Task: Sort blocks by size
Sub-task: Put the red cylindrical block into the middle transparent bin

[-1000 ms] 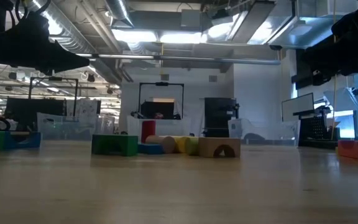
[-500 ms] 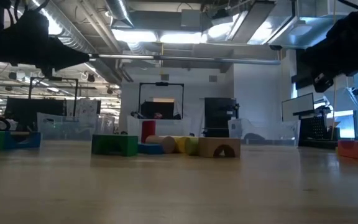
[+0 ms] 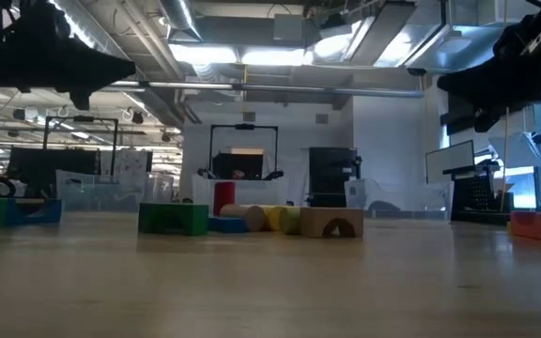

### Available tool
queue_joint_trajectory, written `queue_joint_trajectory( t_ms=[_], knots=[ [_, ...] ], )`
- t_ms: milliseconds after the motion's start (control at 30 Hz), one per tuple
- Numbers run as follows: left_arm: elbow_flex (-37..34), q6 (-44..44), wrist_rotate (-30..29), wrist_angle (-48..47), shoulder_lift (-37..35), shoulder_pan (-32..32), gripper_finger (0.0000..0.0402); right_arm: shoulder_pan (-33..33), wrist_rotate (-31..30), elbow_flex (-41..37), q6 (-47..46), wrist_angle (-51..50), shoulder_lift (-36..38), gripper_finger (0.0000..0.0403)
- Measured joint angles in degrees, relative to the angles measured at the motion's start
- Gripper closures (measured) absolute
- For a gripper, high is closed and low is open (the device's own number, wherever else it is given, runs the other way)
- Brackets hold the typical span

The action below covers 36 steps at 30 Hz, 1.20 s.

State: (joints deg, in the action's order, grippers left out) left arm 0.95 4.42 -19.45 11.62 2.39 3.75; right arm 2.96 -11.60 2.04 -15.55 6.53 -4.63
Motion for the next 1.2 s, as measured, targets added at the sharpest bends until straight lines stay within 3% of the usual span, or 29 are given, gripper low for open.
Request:
queue_joint_trajectory(
  t_ms=[267, 567, 933, 1200],
  knots=[
    [6.4, -0.4, 1.3, 1.3, 10.9, 0.0, 0.0386, 0.0, -0.8, 5.5, 2.9, 0.6, -10.1, 0.0393],
    [17.9, -1.4, 1.3, 1.0, 31.7, -1.7, 0.0386, 0.0, -0.9, 11.2, 5.2, 0.8, -20.3, 0.0393],
    [30.0, -3.4, 1.3, 0.7, 53.1, -6.6, 0.0386, 0.0, -2.0, 11.5, 3.8, 6.8, -26.5, 0.0393],
    [35.4, -3.9, 1.3, -0.7, 64.2, -7.1, 0.0386, 0.0, -1.3, 11.5, 2.3, 11.7, -29.9, 0.0393]
  ],
)
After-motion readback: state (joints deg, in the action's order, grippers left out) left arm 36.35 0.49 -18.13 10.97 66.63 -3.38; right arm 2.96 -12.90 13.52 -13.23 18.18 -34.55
